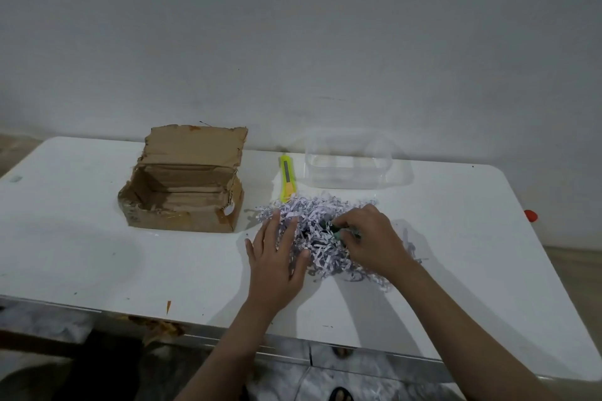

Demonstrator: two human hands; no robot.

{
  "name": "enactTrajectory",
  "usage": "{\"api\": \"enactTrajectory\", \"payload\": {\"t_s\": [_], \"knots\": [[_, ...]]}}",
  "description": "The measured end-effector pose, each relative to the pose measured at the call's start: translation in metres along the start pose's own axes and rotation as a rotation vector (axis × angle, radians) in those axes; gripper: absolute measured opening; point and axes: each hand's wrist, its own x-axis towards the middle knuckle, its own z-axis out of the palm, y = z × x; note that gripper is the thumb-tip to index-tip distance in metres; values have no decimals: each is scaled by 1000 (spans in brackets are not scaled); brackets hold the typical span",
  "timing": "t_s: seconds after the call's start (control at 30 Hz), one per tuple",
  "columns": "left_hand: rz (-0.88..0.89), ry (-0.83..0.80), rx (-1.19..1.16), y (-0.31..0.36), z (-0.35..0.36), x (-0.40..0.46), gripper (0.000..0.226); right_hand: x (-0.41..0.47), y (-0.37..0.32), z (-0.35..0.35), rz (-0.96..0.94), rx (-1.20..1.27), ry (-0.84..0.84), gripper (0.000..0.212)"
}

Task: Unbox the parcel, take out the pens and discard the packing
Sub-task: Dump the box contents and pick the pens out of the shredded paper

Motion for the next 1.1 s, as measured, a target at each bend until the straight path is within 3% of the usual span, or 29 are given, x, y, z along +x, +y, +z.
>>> {"api": "enactTrajectory", "payload": {"t_s": [0.17,0.43,0.53,0.6,0.8,1.1], "knots": [[-10,-65,9,-3,4,1,59,8,-3,-7,116,-187,-179,28],[-11,-150,57,-8,10,3,60,8,-4,-18,59,-415,-355,30],[-6,-146,55,-10,12,3,59,4,-5,-18,19,-464,-295,29],[-7,-147,60,-11,12,4,59,0,-4,-21,-3,-449,-168,29],[-1,-131,51,-10,12,3,60,-6,-1,-33,3,-274,58,23],[3,-132,61,-9,11,3,62,-11,-1,-34,-63,-233,78,16]]}}
